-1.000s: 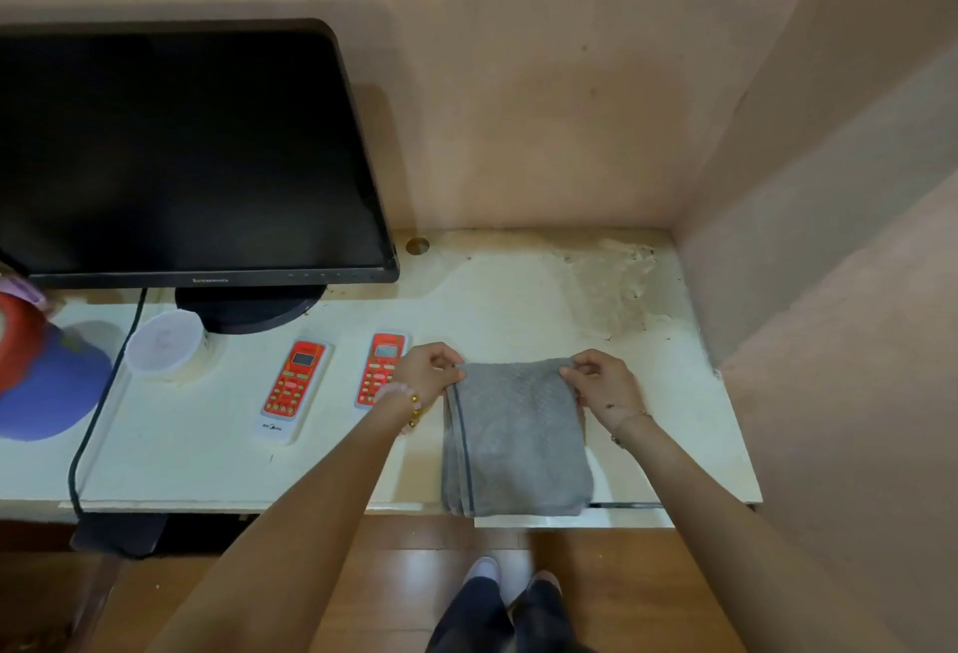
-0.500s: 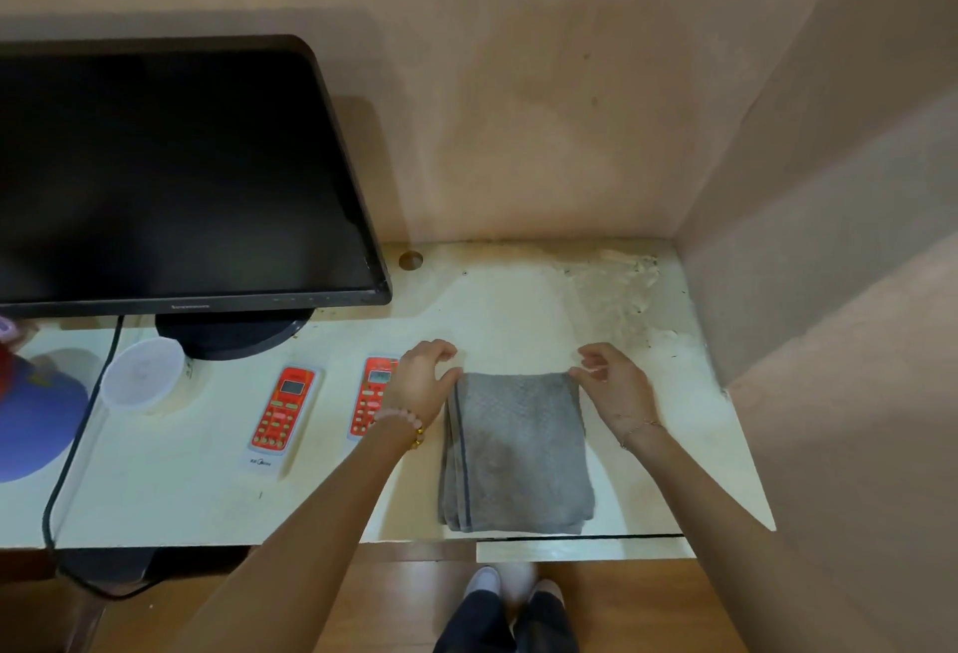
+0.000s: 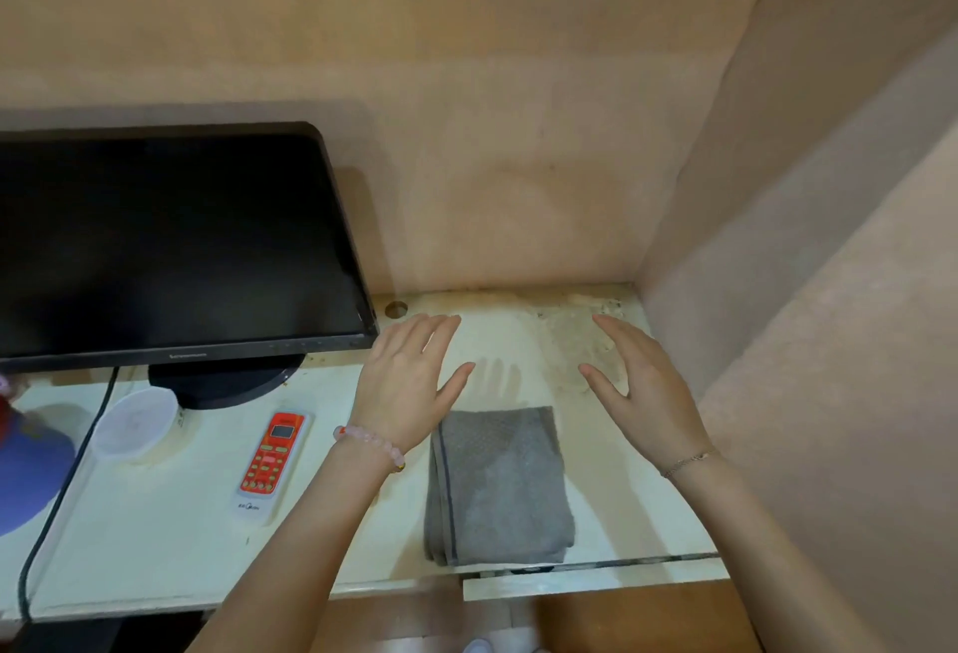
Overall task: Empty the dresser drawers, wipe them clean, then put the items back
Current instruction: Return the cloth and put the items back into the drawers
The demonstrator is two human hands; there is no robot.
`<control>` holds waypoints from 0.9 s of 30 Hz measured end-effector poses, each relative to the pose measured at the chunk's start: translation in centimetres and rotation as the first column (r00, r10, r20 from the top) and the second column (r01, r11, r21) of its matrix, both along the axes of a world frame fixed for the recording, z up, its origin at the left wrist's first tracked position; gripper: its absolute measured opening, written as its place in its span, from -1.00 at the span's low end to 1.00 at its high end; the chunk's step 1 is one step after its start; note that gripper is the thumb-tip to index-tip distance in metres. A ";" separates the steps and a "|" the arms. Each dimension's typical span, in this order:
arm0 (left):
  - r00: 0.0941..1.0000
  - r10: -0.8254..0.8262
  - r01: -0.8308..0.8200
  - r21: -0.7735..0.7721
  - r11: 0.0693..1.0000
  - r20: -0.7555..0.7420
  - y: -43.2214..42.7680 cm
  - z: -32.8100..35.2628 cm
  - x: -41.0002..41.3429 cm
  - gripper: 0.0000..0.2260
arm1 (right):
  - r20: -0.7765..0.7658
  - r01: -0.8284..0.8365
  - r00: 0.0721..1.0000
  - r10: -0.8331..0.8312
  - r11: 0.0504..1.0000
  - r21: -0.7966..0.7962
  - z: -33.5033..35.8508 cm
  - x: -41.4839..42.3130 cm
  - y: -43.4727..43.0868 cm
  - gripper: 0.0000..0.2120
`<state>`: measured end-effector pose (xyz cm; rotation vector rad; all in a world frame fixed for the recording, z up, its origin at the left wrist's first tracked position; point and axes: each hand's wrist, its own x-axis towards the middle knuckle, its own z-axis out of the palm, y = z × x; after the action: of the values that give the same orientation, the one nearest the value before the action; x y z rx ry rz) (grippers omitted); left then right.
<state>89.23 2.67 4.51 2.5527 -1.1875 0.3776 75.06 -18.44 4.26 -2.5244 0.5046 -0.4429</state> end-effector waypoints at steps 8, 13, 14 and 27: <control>1.000 -0.006 0.007 -0.019 1.000 0.027 -1.0 3.8 -2.3 -0.54 | 0.052 0.035 0.998 -0.030 0.995 -0.094 3.6 -2.5 -0.7 -0.52; 0.999 -0.042 0.042 -0.028 0.999 0.025 -2.6 5.4 -4.4 -0.49 | 0.090 0.103 0.992 -0.091 0.984 -0.146 5.1 -5.2 -1.3 -0.51; 0.998 -0.049 0.050 -0.035 0.998 0.030 -3.0 5.6 -4.9 -0.50 | 0.098 0.117 0.990 -0.103 0.981 -0.153 5.5 -5.7 -1.5 -0.51; 0.961 -0.272 0.275 -0.071 0.959 0.051 -8.9 7.7 -8.4 -0.51 | 0.131 0.336 0.941 -0.311 0.907 -0.255 7.9 -13.3 -3.4 -0.53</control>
<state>80.84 -6.28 12.16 2.2833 -1.4860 0.4022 61.80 -21.85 12.12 -2.6725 0.8904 -0.7935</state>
